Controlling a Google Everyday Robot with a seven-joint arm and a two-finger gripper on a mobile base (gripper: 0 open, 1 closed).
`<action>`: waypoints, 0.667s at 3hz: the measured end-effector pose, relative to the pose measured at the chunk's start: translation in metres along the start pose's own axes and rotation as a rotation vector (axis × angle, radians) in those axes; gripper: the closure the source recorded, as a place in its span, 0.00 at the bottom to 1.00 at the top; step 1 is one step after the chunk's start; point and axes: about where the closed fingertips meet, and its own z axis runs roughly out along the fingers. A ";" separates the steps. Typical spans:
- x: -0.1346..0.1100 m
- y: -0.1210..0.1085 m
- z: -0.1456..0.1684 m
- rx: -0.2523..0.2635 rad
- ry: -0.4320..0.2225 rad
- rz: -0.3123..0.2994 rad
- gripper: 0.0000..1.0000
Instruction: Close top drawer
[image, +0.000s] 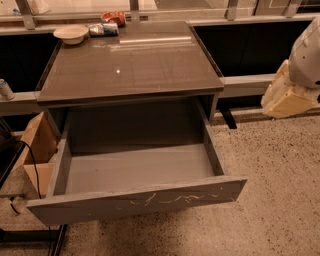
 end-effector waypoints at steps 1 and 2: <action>0.002 0.003 0.004 0.008 -0.016 0.007 0.97; 0.018 0.019 0.034 0.021 -0.065 0.026 1.00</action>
Offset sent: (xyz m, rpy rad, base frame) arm -0.0148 -0.0140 -0.0759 0.0924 -0.0611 -0.0347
